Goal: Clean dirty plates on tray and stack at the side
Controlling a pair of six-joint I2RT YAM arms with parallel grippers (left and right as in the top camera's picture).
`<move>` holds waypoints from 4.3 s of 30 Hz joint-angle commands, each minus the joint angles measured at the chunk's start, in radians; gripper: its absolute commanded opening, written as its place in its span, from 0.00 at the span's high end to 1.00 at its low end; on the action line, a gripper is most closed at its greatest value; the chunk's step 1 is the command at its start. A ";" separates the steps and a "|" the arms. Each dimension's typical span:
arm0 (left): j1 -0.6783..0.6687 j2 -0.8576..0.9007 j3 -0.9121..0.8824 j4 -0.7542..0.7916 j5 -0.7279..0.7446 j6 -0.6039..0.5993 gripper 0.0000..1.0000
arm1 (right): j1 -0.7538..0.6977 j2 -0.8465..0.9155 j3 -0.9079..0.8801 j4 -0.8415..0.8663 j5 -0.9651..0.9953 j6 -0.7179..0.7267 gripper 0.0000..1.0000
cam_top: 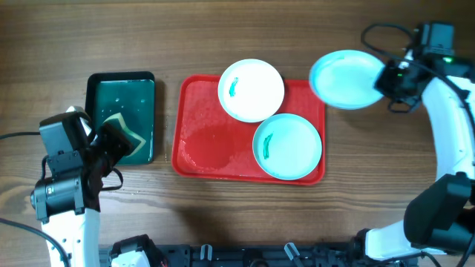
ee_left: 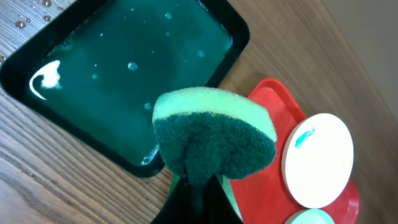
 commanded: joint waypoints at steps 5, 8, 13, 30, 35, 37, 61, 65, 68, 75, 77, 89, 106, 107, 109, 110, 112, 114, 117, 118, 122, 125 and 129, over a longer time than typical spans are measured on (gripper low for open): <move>0.006 0.061 -0.002 0.010 0.029 0.019 0.96 | -0.051 0.097 -0.124 0.101 0.057 -0.009 0.96; 0.006 0.061 -0.002 0.015 0.036 0.019 0.96 | -0.051 0.129 -0.124 0.112 0.057 -0.010 0.93; 0.006 0.061 -0.002 0.015 0.036 0.019 0.96 | -0.050 0.130 -0.124 0.115 0.060 -0.049 0.73; 0.006 0.061 -0.002 0.023 0.039 0.019 0.96 | 0.494 0.161 -0.124 0.416 -0.097 0.077 0.21; 0.006 0.061 -0.002 0.022 0.039 0.019 0.96 | 0.595 0.283 -0.124 0.482 0.088 0.197 0.25; 0.006 0.061 -0.002 0.022 0.039 0.019 0.96 | 0.594 0.315 -0.124 0.491 0.084 0.197 0.31; -0.137 0.138 -0.003 0.055 0.208 0.077 0.96 | 0.838 0.340 -0.166 0.355 -0.157 0.174 0.96; -0.313 0.301 -0.003 0.104 0.207 0.129 0.96 | 0.838 0.340 -0.167 0.349 -0.157 0.114 0.95; -0.410 0.475 -0.003 0.235 0.200 0.125 0.96 | 0.838 0.340 -0.167 0.355 -0.156 0.118 0.96; -0.464 0.798 -0.003 0.426 0.171 0.126 0.96 | 0.838 0.340 -0.167 0.375 -0.156 0.118 0.96; -0.463 0.850 -0.003 0.443 0.041 0.125 0.96 | 0.838 0.340 -0.167 0.375 -0.156 0.118 0.96; -0.464 0.594 -0.002 0.447 0.048 0.124 0.96 | 0.838 0.340 -0.167 0.379 -0.156 0.118 0.96; -0.502 0.364 -0.002 0.262 -0.440 0.045 0.96 | 0.838 0.334 -0.153 0.372 -0.164 0.116 0.96; -0.502 0.316 -0.002 0.259 -0.410 0.045 0.96 | 0.838 0.328 -0.144 0.371 -0.174 0.104 0.96; -0.502 0.198 -0.002 0.249 -0.308 0.005 0.96 | 0.838 0.296 -0.104 0.360 -0.210 0.037 0.96; -0.502 0.124 -0.002 0.235 -0.240 -0.015 0.96 | 0.838 0.257 -0.077 0.341 -0.205 0.002 0.96; -0.502 0.062 -0.002 0.207 -0.199 -0.015 0.96 | 0.838 0.196 -0.051 0.319 -0.180 -0.056 0.96; -0.502 0.014 -0.002 0.171 -0.198 -0.013 0.96 | 0.841 0.133 -0.037 0.295 -0.087 -0.087 0.96; -0.502 -0.055 -0.002 0.120 -0.247 -0.003 0.96 | 0.873 -0.002 -0.031 0.252 0.217 -0.140 0.96; -0.502 -0.087 -0.002 0.102 -0.283 -0.004 0.96 | 0.908 -0.078 -0.031 0.237 0.414 -0.174 0.96; -0.502 -0.092 -0.002 0.050 -0.383 -0.016 0.96 | 1.035 -0.205 -0.031 0.264 0.951 -0.399 0.96; -0.502 -0.005 -0.002 0.034 -0.385 -0.016 0.96 | 1.098 -0.203 -0.031 0.359 1.099 -0.553 0.96; -0.502 0.089 -0.002 0.038 -0.385 -0.016 0.96 | 1.172 -0.203 -0.031 0.526 1.230 -0.728 0.95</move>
